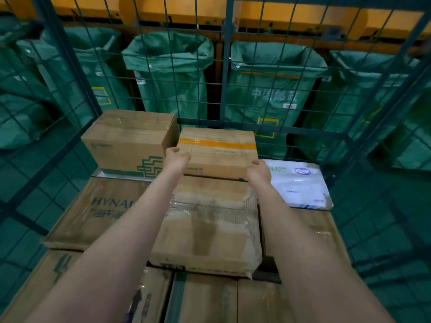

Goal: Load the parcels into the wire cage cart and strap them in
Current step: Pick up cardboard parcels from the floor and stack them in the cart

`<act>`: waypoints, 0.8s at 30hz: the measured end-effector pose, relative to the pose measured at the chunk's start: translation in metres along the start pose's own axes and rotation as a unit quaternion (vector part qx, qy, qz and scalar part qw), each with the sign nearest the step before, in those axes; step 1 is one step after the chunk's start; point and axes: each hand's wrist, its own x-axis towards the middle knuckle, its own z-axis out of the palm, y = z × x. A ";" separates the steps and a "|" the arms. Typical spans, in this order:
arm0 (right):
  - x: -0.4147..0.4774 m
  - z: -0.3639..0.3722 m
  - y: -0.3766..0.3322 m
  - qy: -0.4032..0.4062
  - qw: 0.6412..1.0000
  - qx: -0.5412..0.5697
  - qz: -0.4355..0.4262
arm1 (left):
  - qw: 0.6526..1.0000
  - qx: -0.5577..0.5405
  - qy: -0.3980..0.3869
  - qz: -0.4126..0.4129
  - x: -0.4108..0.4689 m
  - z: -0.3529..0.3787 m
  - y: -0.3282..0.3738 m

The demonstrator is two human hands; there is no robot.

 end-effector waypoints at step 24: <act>-0.309 -0.040 0.074 0.086 0.930 0.332 0.130 | 0.953 -0.101 -0.278 -0.070 -0.251 -0.104 -0.091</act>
